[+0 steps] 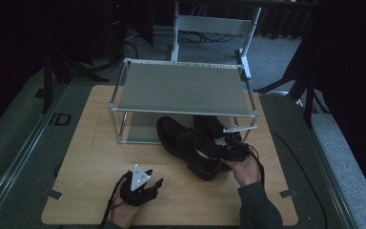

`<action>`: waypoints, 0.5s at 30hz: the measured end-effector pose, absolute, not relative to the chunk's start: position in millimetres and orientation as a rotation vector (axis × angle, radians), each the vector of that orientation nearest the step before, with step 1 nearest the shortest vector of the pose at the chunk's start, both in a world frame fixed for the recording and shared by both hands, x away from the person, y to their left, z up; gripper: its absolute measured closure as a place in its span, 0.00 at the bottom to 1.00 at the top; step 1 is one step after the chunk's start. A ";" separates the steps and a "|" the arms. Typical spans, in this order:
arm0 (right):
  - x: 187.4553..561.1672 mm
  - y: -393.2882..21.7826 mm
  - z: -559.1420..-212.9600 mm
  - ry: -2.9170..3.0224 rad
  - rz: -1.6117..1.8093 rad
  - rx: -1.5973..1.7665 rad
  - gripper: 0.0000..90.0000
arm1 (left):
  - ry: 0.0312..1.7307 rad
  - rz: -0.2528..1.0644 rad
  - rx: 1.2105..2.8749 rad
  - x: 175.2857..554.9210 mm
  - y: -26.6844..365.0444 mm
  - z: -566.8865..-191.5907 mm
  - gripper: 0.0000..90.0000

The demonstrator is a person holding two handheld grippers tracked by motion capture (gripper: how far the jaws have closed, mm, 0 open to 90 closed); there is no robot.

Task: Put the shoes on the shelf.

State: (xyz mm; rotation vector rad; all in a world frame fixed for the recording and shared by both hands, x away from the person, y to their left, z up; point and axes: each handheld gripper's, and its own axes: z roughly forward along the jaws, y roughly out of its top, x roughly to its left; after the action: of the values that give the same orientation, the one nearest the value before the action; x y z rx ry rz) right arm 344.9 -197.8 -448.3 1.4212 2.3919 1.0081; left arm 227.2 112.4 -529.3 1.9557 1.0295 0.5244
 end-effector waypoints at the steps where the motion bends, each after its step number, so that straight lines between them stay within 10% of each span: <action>1: 346.1 -197.6 -448.5 2.394 1.006 1.417 0.89 | 1.030 0.524 1.956 227.2 112.4 -529.3 0.55; 15: 357.5 -190.2 -449.8 2.369 1.007 1.434 0.89 | 1.046 0.536 1.956 230.5 112.6 -527.1 0.55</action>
State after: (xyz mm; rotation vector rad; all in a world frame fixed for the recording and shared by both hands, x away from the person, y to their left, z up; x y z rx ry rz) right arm 357.5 -190.2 -449.8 1.4345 2.3694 1.0066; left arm 230.5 112.6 -527.1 1.9558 1.0465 0.5359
